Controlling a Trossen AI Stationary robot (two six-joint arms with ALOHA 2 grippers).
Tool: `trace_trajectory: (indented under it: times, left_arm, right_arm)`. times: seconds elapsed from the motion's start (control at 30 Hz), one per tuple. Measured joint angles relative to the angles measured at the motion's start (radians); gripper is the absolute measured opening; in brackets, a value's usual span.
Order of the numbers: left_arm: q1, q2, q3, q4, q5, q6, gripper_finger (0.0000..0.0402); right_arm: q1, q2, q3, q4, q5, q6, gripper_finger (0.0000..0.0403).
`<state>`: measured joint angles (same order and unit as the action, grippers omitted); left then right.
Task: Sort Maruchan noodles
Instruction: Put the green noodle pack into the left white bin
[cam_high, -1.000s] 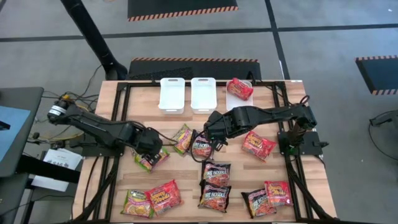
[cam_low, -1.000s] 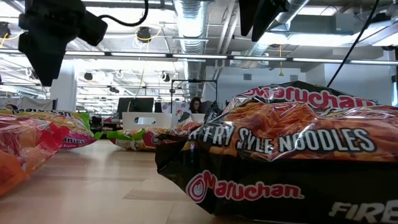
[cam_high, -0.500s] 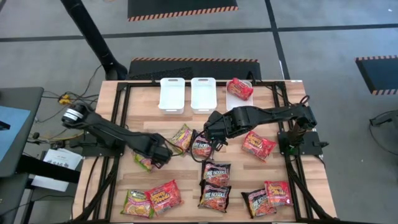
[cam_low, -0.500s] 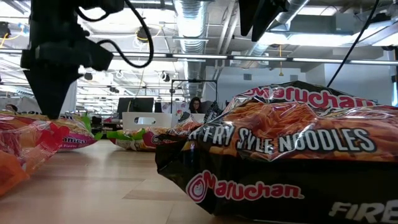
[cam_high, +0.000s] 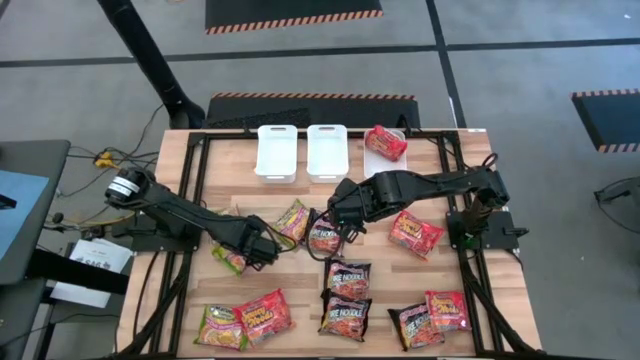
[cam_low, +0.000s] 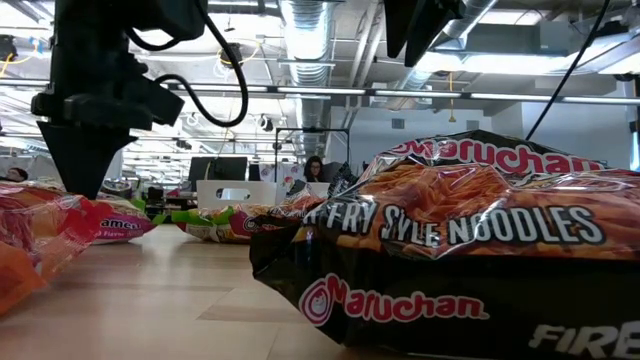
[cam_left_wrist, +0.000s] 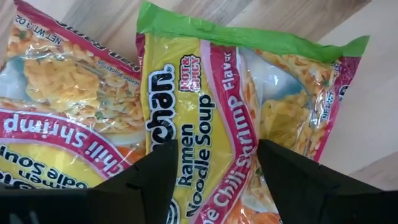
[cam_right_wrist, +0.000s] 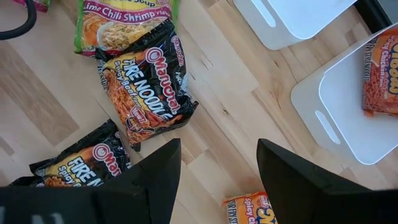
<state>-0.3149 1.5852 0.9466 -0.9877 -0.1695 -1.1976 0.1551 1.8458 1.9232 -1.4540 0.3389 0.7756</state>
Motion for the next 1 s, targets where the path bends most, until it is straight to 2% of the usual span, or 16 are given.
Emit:
trace_trajectory:
  times: [0.17,0.47,0.6,0.77,1.0]
  left_arm:
    - [0.0,0.002,0.0,0.043,0.009,0.016,0.0199]
    - [0.0,0.003,-0.002,0.085,-0.003,0.079,0.0088]
    - [0.0,0.003,-0.002,0.09,-0.005,0.08,0.006]
    - [0.001,0.004,-0.002,0.091,0.02,0.141,0.006]
    - [0.034,0.003,-0.002,0.126,0.103,0.193,0.0098]
  right_arm:
    - [0.0,0.0,0.0,0.001,0.0,0.001,0.0234]
    - [0.0,0.0,0.0,0.001,0.0,0.002,0.0234]
    - [0.0,0.0,0.0,0.001,0.0,0.002,0.0234]
    - [0.0,0.0,0.0,0.001,0.0,0.002,0.0234]
    - [0.0,0.0,0.0,0.001,0.0,0.002,0.0234]
